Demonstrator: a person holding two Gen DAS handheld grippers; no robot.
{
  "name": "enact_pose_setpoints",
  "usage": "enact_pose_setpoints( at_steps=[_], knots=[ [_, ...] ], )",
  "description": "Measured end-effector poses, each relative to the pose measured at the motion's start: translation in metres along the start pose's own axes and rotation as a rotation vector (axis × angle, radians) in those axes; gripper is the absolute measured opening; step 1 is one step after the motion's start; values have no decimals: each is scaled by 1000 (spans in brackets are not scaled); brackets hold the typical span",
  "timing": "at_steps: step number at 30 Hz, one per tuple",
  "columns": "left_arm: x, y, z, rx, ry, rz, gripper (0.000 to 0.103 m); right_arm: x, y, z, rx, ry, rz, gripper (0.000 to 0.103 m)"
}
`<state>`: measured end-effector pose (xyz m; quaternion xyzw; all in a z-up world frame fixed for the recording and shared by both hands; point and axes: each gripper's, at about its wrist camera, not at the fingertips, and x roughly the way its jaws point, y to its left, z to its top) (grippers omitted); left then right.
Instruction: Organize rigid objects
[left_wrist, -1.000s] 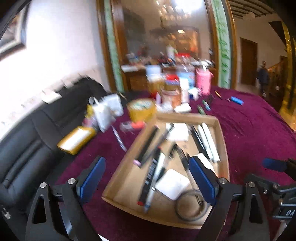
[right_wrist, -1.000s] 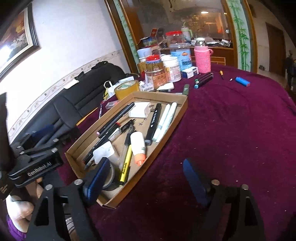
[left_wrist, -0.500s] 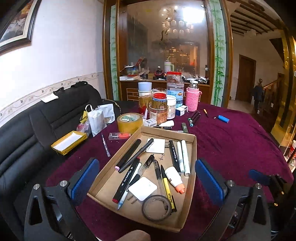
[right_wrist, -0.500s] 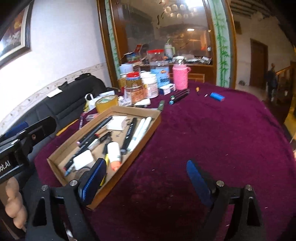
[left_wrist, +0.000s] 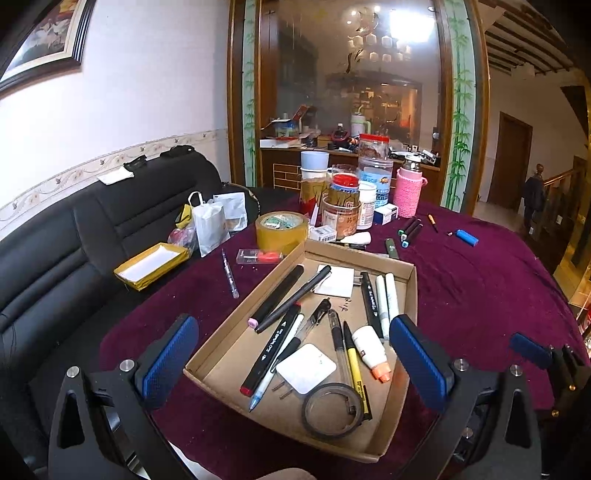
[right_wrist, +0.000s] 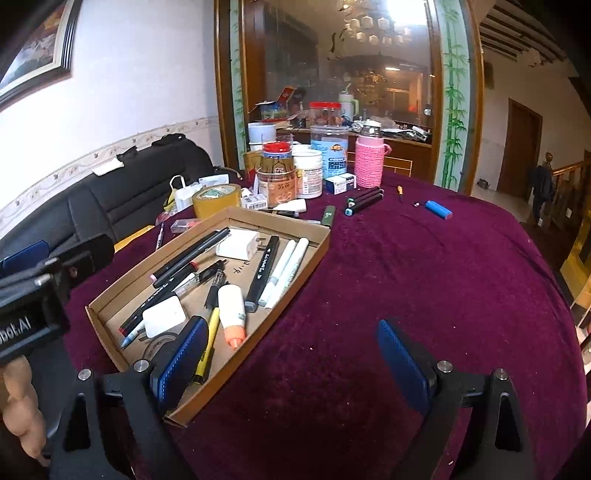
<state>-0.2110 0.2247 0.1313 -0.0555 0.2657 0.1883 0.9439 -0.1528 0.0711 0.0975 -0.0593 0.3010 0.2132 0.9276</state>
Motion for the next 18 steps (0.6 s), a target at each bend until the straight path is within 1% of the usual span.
enact_pose_setpoints(
  at_steps=[10, 18],
  knots=[
    [15, 15, 0, -32, 46, 12, 103, 19, 19, 5, -52, 51, 11, 95],
    [24, 25, -1, -50, 70, 32, 103, 28, 31, 9, -71, 67, 28, 95]
  ],
)
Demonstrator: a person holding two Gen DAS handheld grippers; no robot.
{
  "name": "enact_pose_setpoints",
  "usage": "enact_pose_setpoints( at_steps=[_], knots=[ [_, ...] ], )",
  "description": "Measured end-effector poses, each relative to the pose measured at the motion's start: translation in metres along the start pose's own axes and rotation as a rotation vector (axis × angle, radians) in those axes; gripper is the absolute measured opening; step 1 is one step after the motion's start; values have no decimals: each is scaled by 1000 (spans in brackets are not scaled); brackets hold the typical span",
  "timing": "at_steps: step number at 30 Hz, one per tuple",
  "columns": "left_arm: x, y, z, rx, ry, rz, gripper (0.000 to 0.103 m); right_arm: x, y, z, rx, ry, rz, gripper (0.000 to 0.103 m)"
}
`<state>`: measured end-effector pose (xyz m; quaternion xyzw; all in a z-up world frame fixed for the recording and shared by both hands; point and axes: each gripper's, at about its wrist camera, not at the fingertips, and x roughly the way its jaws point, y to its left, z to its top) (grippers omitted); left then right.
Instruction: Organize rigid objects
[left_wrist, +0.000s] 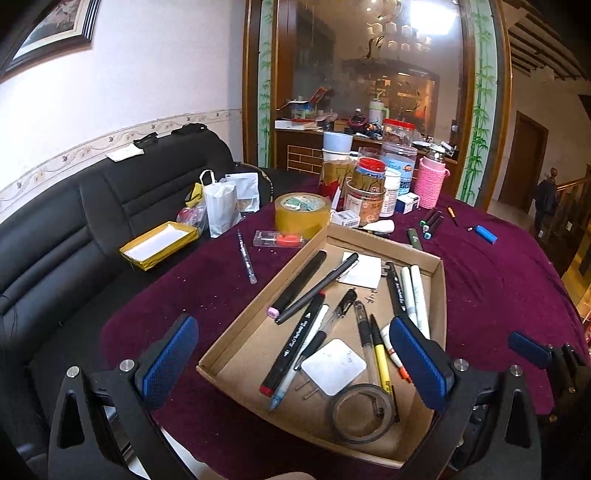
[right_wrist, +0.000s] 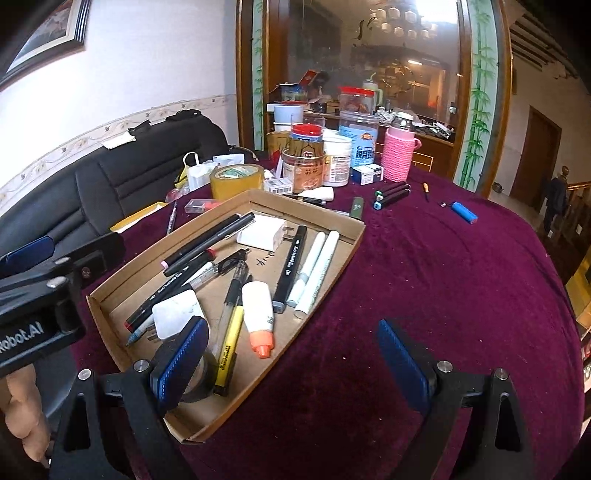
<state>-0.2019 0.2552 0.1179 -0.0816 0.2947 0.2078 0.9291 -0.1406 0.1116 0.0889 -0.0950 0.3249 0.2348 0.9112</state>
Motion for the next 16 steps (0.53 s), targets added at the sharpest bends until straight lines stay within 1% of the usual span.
enact_pose_setpoints(
  at_steps=[10, 16],
  knots=[
    [2, -4, 0, 20, 8, 8, 103, 1, 1, 3, -3, -1, 18, 95],
    [2, -13, -1, 42, 24, 42, 103, -1, -3, 3, 6, -9, 11, 95]
  ],
)
